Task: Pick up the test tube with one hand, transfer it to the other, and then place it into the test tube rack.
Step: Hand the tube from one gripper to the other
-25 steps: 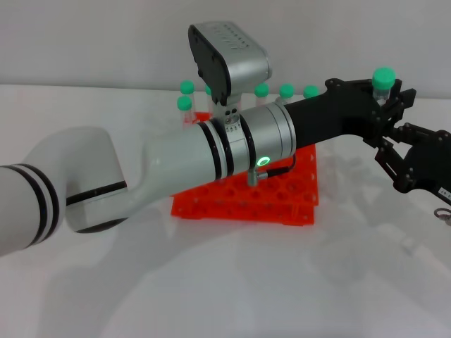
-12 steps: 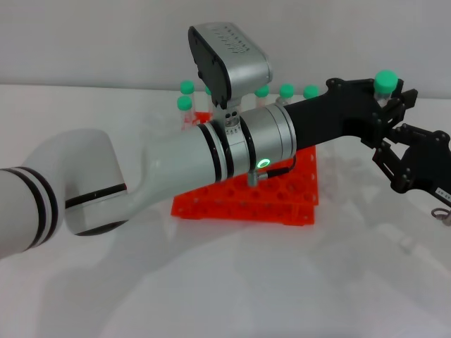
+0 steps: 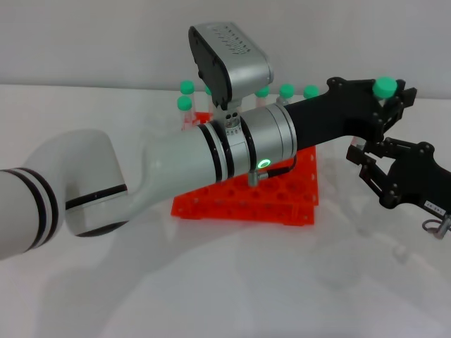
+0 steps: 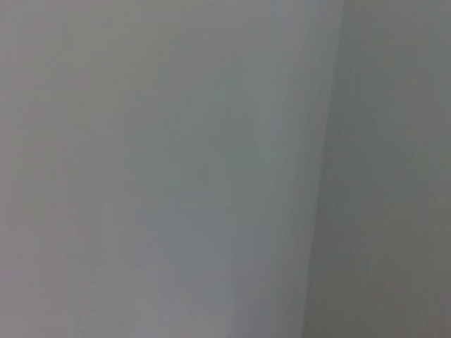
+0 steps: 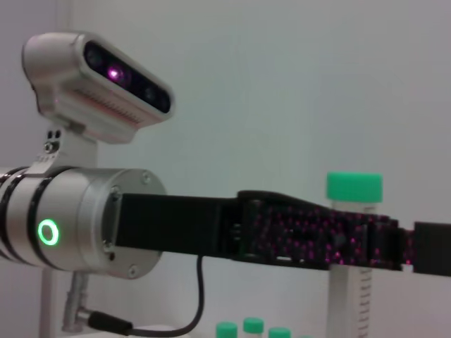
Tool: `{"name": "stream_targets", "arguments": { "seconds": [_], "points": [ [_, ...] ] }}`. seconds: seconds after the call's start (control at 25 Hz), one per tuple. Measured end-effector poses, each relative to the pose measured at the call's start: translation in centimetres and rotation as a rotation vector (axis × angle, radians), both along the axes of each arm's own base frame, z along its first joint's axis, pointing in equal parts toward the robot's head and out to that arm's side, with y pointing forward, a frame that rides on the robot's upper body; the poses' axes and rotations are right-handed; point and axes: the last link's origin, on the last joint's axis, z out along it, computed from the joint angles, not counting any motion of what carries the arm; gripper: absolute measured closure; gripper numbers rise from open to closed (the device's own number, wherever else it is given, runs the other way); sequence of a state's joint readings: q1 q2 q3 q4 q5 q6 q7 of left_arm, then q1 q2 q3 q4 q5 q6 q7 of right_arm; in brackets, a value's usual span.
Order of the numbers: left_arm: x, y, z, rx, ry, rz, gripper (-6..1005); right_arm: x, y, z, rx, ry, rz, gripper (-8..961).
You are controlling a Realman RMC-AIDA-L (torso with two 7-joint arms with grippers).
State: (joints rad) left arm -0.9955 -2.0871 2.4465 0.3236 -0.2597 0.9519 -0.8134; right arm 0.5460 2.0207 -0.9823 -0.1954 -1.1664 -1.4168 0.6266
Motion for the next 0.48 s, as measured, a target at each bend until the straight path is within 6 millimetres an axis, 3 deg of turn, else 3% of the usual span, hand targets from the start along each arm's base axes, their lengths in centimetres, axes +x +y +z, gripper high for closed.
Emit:
{"name": "stream_targets", "arguments": {
  "seconds": [0.48],
  "points": [
    [-0.2, 0.28, 0.27, 0.025, -0.006, 0.009, 900, 0.0, -0.07, 0.09, -0.002, -0.004, 0.007, 747]
  ]
}}
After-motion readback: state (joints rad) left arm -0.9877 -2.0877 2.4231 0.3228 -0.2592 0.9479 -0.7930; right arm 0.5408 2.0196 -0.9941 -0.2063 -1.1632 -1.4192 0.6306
